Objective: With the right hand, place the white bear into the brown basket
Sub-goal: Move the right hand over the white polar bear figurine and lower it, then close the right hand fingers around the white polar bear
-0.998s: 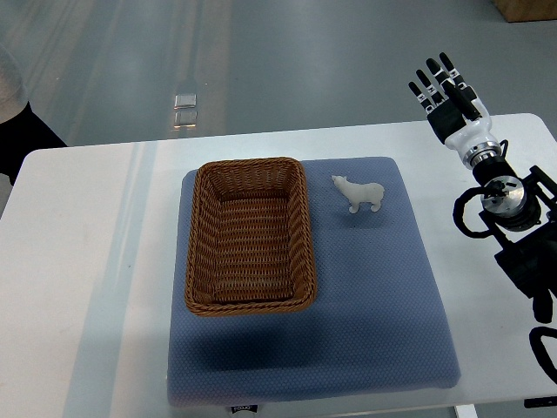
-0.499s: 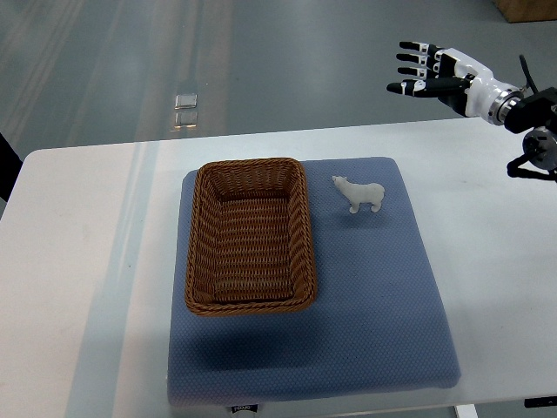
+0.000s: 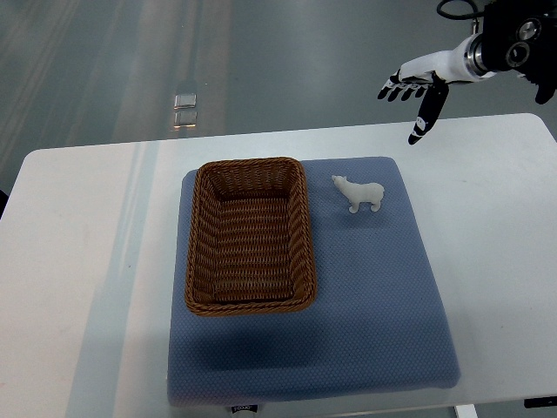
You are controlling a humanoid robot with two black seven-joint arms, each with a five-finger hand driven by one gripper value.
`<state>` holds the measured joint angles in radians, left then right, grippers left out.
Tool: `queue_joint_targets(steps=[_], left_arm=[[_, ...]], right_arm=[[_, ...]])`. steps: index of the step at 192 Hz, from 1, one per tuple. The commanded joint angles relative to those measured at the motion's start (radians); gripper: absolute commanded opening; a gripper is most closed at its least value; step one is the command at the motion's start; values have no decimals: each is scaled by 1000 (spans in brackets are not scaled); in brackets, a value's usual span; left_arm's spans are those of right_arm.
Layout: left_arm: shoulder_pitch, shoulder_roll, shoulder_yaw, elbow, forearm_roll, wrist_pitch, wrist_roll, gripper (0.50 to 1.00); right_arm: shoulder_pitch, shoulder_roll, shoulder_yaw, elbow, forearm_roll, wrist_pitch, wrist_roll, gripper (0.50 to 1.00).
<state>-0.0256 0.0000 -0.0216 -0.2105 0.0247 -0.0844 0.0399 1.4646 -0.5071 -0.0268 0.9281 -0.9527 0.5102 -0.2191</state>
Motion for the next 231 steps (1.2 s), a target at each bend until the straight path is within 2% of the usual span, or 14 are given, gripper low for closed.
queue_joint_targets(steps=[1, 110, 154, 190, 231], left_arm=[[-1, 0, 0, -1, -2, 0, 0, 1000], [1, 0, 0, -3, 0, 0, 0, 1000], [1, 0, 2, -3, 0, 0, 0, 1000], [1, 0, 2, -3, 0, 0, 0, 1000], [1, 0, 2, -3, 0, 0, 0, 1000]], right_arm=[[-33, 33, -2, 1, 3, -52, 3, 919], [-190, 156, -13, -41, -24, -180, 4, 901], [-244, 179, -15, -63, -28, -225, 4, 858], [-260, 190, -15, -72, -32, -249, 4, 801], [-282, 199, -15, -81, -63, -263, 7, 780]])
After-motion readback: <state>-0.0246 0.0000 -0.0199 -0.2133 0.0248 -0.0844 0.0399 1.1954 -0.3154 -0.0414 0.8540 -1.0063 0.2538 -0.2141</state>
